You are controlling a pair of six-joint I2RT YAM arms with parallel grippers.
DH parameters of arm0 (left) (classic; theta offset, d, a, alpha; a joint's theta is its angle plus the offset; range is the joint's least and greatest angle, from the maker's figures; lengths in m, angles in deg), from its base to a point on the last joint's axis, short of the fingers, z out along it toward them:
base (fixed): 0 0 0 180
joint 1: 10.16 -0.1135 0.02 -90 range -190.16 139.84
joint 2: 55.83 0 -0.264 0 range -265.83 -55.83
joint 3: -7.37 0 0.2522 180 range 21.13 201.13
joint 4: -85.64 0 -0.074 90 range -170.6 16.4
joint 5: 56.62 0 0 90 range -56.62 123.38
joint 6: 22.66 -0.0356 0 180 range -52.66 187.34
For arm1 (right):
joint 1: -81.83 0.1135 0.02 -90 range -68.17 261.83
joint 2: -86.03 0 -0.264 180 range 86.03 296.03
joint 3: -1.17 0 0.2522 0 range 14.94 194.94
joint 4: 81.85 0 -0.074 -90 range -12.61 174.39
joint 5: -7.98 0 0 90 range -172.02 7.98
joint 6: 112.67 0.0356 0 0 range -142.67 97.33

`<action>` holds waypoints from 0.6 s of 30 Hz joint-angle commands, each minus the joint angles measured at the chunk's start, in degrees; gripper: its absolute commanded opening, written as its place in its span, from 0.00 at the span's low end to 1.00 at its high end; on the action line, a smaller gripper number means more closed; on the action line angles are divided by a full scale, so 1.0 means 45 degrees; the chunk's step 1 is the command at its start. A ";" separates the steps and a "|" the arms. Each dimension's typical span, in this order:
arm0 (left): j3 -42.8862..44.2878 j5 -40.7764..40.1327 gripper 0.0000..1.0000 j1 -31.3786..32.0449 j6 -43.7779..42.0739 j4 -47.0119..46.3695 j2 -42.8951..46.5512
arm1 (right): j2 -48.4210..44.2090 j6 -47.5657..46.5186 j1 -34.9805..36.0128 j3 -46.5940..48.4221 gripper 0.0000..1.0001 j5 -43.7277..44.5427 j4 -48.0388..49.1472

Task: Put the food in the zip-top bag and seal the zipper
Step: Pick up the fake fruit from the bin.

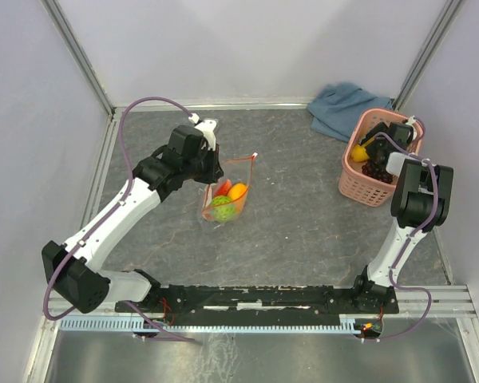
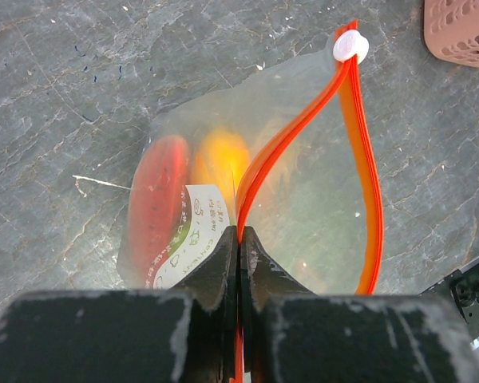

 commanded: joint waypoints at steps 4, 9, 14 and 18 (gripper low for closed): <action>0.0195 0.0133 0.03 -0.0073 -0.0823 -0.0340 -0.0054 | 0.0283 0.1094 0.0005 -0.1076 0.90 0.0463 0.2539; 0.0186 0.0135 0.03 -0.0072 -0.0824 -0.0336 -0.0075 | 0.0640 0.1197 -0.0006 -0.0807 0.85 0.0083 0.2429; 0.0195 0.0160 0.03 -0.0070 -0.0823 -0.0328 -0.0076 | 0.0366 0.0906 0.0007 -0.0930 0.73 -0.0299 0.2330; 0.0205 0.0177 0.03 -0.0059 -0.0824 -0.0334 -0.0075 | -0.0341 0.0424 0.0007 -0.1062 0.63 -0.0588 0.2138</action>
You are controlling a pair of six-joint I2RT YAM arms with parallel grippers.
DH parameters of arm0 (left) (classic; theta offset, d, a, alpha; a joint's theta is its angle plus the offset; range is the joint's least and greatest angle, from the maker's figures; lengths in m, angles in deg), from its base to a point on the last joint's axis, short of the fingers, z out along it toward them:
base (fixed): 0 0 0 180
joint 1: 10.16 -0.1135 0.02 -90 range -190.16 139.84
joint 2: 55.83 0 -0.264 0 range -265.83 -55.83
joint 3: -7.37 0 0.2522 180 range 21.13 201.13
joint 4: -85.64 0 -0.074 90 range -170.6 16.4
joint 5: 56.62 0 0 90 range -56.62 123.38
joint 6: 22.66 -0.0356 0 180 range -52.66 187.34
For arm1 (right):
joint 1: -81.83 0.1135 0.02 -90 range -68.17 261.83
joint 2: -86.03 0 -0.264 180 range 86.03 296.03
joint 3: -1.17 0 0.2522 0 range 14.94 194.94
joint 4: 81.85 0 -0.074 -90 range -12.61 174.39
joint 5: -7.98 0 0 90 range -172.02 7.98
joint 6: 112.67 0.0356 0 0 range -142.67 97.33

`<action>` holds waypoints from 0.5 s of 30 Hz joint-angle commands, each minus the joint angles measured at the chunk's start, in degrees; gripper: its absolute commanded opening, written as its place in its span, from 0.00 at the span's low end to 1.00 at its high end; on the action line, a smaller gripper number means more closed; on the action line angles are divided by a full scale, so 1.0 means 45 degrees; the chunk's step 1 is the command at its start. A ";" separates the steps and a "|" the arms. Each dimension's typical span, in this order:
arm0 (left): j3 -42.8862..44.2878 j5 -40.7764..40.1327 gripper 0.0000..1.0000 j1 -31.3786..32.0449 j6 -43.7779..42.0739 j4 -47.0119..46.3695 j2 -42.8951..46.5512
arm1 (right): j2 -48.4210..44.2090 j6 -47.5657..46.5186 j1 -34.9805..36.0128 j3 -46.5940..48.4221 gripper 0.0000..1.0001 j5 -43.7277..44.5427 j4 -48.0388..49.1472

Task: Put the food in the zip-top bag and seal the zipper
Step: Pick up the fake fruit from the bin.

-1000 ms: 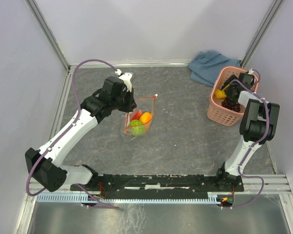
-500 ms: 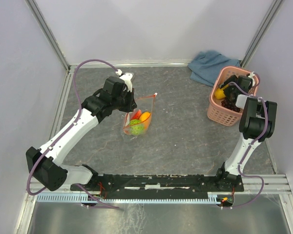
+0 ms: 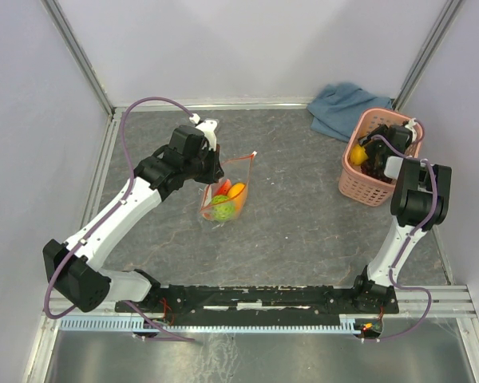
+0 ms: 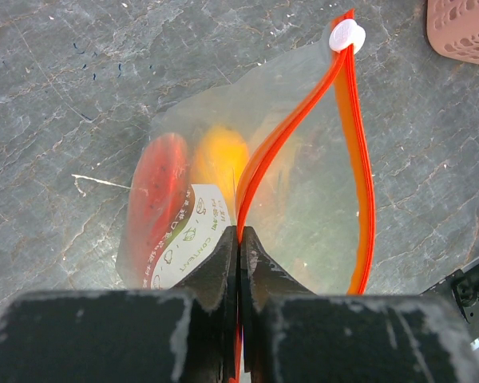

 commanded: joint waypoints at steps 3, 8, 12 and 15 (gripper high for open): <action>0.0196 0.0179 0.03 -0.0056 -0.0825 -0.0339 0.0104 | -0.1229 -0.0638 -0.0007 -0.0188 0.58 -0.0751 -0.0504; 0.0214 0.0281 0.03 -0.0050 -0.0843 -0.0349 0.0205 | -0.2523 -0.1071 -0.0001 -0.0586 0.48 -0.0785 -0.0739; 0.0210 0.0473 0.03 -0.0065 -0.0853 -0.0366 0.0299 | -0.3315 -0.1438 -0.0007 -0.1003 0.45 -0.0556 -0.0988; 0.0169 0.0637 0.03 -0.0059 -0.0865 -0.0459 0.0424 | -0.4033 -0.1542 -0.0006 -0.1463 0.44 -0.0341 -0.1000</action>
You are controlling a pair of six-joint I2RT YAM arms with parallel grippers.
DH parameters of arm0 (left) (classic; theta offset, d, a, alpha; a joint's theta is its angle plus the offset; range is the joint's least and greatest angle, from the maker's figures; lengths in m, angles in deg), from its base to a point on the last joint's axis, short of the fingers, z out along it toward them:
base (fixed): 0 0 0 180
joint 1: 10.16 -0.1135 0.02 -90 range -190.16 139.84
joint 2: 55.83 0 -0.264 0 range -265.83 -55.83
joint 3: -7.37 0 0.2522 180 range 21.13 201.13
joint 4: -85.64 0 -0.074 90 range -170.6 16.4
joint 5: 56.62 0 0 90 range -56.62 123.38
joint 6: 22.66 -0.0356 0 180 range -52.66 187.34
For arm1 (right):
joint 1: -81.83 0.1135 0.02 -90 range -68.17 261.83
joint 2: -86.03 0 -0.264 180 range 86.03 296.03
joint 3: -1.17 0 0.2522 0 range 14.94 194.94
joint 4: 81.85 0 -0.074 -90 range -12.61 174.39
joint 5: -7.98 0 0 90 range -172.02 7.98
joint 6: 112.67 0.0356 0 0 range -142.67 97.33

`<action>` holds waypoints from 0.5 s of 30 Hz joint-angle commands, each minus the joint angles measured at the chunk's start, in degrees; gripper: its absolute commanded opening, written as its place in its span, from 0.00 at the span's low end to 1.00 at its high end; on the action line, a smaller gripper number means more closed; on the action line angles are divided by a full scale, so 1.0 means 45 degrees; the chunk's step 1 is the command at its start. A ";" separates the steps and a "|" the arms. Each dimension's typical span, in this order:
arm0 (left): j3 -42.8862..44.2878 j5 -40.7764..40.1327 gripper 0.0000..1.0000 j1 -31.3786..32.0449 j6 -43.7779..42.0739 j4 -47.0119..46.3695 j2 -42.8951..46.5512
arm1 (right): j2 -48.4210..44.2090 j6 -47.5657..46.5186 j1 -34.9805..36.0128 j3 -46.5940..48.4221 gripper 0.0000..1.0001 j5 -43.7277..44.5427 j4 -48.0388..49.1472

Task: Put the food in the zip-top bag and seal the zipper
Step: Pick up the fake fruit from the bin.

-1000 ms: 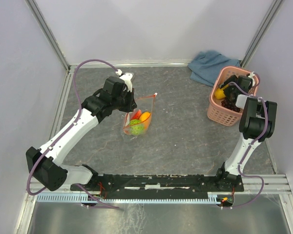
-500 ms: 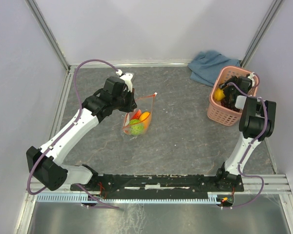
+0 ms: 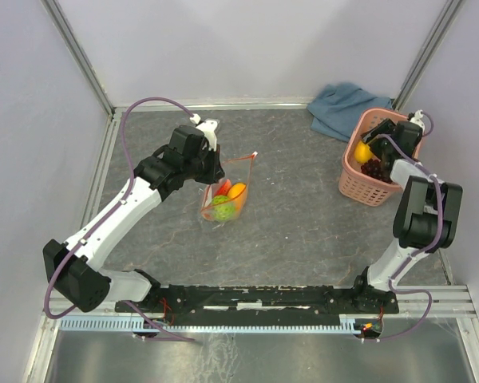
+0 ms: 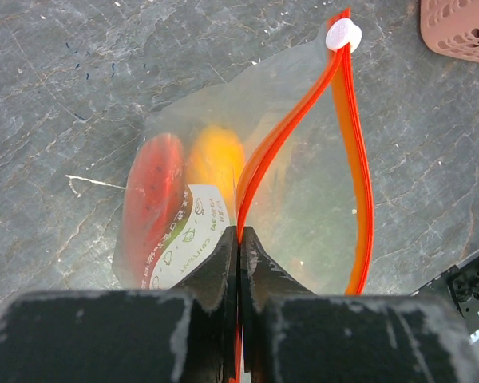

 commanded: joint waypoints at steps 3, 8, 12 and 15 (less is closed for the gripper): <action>0.0157 0.0572 0.03 -0.0062 -0.0879 -0.0511 0.0514 | -0.2002 -0.0463 -0.0003 -0.0836 0.44 0.0492 0.0100; 0.0156 0.0767 0.03 -0.0061 -0.0925 -0.0548 0.0572 | -0.3722 -0.0717 0.0052 -0.1257 0.44 0.1055 -0.0180; 0.0137 0.0863 0.03 -0.0059 -0.0935 -0.0589 0.0614 | -0.4880 -0.1184 0.0232 -0.1326 0.44 0.1160 -0.0597; 0.0137 0.0929 0.03 -0.0060 -0.0974 -0.0582 0.0619 | -0.5757 -0.1539 0.0454 -0.1402 0.43 0.1054 -0.0842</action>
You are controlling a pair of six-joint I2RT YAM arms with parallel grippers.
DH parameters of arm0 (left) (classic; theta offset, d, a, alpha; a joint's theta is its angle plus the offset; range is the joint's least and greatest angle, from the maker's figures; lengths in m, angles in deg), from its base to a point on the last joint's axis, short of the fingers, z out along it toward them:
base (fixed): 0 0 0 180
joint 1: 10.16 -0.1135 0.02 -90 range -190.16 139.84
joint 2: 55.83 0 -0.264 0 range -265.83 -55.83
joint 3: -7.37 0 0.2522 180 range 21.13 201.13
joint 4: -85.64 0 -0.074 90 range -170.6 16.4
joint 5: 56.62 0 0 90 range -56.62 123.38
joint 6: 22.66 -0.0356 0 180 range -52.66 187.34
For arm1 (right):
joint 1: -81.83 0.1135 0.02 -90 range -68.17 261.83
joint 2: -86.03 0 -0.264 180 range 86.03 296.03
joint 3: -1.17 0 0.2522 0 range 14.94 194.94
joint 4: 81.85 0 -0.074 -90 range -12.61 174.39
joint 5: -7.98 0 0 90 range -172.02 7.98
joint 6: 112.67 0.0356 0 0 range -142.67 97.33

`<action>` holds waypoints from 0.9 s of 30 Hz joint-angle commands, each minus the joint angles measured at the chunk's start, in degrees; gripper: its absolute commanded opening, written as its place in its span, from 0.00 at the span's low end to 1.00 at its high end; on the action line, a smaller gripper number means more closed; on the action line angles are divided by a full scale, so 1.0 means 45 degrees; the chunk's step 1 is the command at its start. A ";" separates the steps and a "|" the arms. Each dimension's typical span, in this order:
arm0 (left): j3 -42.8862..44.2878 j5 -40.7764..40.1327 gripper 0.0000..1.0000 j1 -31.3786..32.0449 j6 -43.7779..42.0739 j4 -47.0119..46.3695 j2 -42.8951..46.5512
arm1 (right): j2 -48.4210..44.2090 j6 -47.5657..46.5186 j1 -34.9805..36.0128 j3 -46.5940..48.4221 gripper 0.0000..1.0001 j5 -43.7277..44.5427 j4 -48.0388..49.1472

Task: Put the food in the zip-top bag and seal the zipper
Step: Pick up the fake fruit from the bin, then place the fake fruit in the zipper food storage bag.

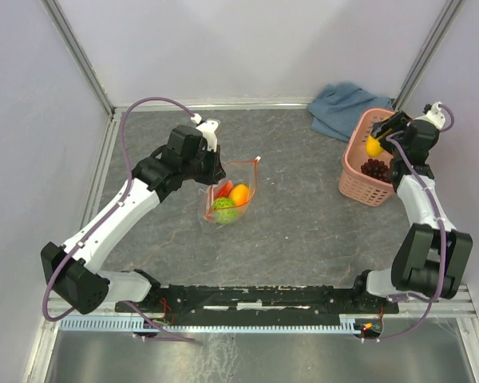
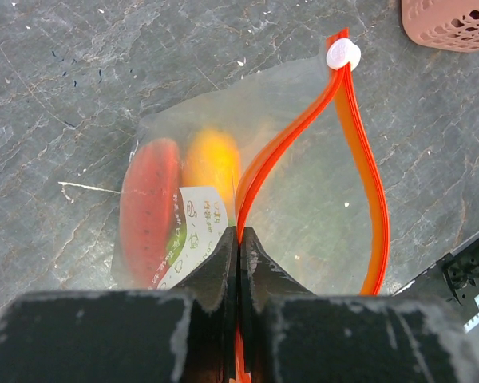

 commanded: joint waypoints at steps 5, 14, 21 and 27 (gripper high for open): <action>0.0137 0.0471 0.03 -0.0044 -0.0648 -0.0589 0.0370 | -0.2694 -0.0859 0.0923 -0.0331 0.43 -0.0597 0.0139; 0.0137 0.0596 0.03 -0.0066 -0.0678 -0.0606 0.0369 | -0.4273 -0.1515 0.3562 -0.1108 0.41 -0.2767 0.1611; 0.0137 0.0592 0.03 -0.0053 -0.0683 -0.0587 0.0267 | -0.4580 -0.1349 0.5748 -0.1870 0.41 -0.4107 0.4098; 0.0142 0.1042 0.03 -0.0064 -0.0654 -0.0620 0.0232 | -0.3741 -0.1562 0.7824 -0.1853 0.43 -0.5078 0.6427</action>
